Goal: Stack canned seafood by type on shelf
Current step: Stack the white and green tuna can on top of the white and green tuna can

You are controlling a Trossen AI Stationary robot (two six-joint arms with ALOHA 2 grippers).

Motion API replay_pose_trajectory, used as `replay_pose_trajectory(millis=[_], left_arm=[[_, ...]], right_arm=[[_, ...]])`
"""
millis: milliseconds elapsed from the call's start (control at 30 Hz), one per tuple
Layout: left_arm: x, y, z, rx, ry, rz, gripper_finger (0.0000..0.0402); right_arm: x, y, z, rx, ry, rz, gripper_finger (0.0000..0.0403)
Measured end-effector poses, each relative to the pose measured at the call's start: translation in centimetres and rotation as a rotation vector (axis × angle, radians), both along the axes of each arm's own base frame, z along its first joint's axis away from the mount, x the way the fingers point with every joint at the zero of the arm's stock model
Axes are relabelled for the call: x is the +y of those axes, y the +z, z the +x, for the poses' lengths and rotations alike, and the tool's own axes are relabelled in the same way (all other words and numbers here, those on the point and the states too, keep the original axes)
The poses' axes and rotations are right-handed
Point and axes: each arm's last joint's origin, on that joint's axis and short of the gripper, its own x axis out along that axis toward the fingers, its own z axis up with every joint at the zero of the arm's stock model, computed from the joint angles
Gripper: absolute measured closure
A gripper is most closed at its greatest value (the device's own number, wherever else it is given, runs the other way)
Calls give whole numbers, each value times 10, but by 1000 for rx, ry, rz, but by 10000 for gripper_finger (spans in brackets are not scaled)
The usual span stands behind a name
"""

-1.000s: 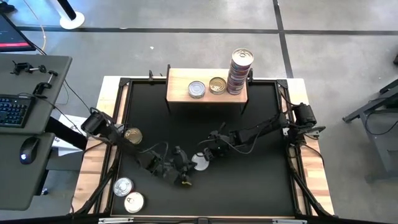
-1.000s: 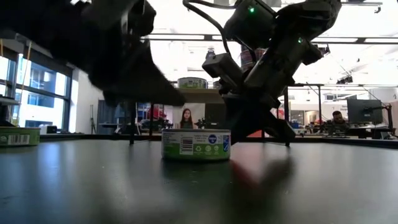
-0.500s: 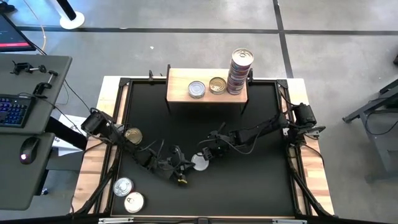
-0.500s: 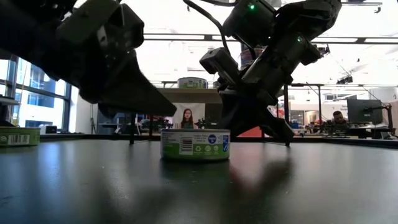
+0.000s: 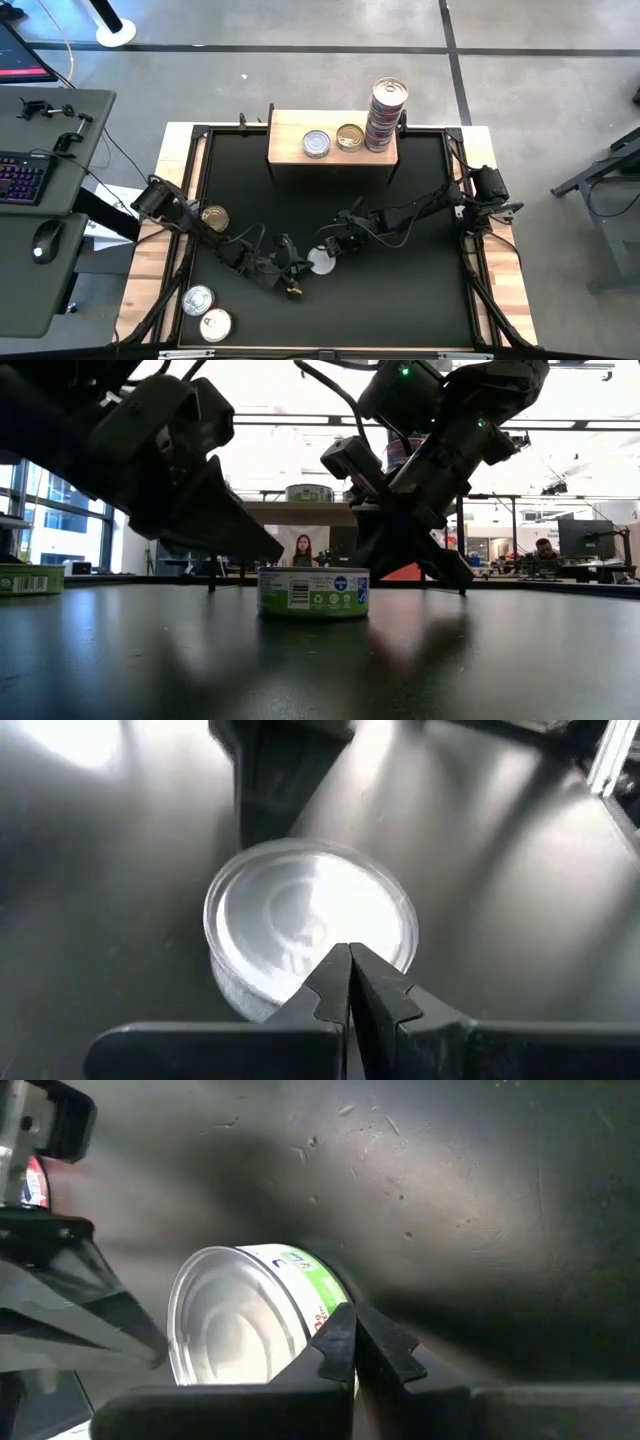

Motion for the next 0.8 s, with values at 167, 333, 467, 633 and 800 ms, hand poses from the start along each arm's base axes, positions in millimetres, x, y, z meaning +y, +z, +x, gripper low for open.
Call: replay_pose_trajectory(millis=[167,333,467,633,800], left_arm=[[3,-4,1,32,2,-20,401],[3,-7,-1,70,-15,-13,402],[2,-7,-2,78,-23,-13,402],[-1,-7,-3,79,-32,-11,402],[-6,-9,-7,84,-46,-2,402]], right_arm=[[1,1,1,-7,8,21,403],[1,4,4,-46,3,51,403],[2,9,6,-86,5,71,403],[2,11,7,-104,12,103,403],[4,26,6,-156,35,127,403]])
